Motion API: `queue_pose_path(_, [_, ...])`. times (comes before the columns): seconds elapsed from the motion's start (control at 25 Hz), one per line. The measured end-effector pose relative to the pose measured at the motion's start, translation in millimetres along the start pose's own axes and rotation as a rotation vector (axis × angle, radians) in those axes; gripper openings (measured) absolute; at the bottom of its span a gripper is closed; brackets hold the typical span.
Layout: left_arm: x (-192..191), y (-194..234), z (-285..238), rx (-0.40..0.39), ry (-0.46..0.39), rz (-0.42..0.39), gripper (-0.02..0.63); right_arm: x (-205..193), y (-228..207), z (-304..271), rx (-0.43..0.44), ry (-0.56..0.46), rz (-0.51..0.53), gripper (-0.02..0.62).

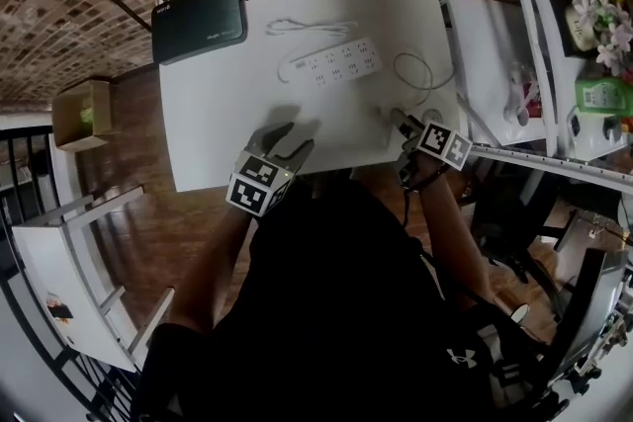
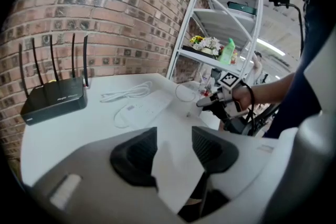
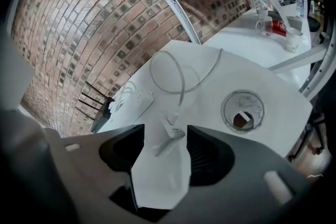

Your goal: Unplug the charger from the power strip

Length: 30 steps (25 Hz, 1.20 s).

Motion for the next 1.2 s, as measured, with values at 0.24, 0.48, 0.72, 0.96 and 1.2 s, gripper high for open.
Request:
queue_pose_path(0.24, [-0.8,-1.4,2.7,-0.029,-0.004,-0.026,0.209,0.3,12.6,21.9,0.015,-0.065,-0.007,0.234])
queue_pose_path(0.48, [5.4,-4.5,12.8,-0.052,-0.044,-0.049,0.209,5.3,55.5,51.0,0.083,-0.144,0.064,0.077])
queue_pose_path(0.72, [26.5,-17.3,33.6,-0.075,-0.131,-0.055,0.200,12.4,103.9,78.1,0.110,-0.229,0.213,0.034])
queue_pose_path(0.96, [68.9,-39.7,58.8,-0.068,-0.260,-0.087,0.177,21.3,157.1,109.6,0.161,-0.321,0.437,0.012])
queue_pose_path(1.2, [99.7,-56.8,74.3,-0.052,-0.353,-0.099,0.166,21.7,194.5,132.0,0.222,-0.388,0.608,0.012])
Point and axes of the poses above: the fingertips, and each gripper's own axes: z backward along the fingers, y to its left, x out of its top, the point moved 2 cm from there along z, backward along the fingers, and after that the axes turned 2 degrees about -x, right-handed, at the moved point
